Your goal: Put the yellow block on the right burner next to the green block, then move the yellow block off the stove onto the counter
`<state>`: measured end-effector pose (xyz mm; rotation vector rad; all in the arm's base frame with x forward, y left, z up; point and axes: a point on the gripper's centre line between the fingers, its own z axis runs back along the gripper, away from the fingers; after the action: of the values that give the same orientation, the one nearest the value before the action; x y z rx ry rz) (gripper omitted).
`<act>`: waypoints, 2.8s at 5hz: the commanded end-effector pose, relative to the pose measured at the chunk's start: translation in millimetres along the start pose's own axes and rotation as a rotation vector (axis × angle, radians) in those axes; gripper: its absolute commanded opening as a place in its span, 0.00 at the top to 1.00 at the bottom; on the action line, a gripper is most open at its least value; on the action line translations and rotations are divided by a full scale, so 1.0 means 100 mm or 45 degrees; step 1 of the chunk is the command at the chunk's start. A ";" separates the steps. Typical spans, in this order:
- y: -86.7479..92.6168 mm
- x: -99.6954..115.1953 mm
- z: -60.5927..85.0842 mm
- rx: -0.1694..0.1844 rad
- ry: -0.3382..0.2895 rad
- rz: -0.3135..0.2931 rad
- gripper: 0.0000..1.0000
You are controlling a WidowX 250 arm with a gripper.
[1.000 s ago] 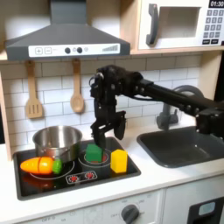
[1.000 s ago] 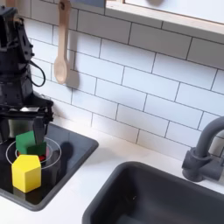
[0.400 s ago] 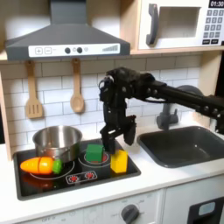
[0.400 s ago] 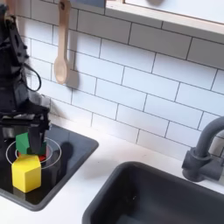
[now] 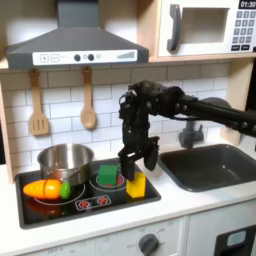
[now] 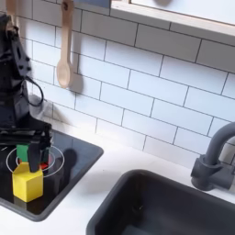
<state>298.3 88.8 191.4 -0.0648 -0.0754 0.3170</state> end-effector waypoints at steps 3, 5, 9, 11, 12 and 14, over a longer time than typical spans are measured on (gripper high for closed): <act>-0.03 0.08 -0.06 0.062 -0.060 0.150 0.00; -0.01 0.11 -0.19 0.087 -0.025 0.184 0.00; -0.02 0.13 -0.20 0.092 -0.045 0.233 0.00; -0.08 0.14 -0.21 0.090 -0.049 0.216 0.00; -0.09 0.15 -0.23 0.099 -0.044 0.217 0.00; -0.08 0.14 -0.23 0.100 -0.048 0.217 0.00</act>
<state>316.0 83.2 169.2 0.0128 -0.0913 0.4885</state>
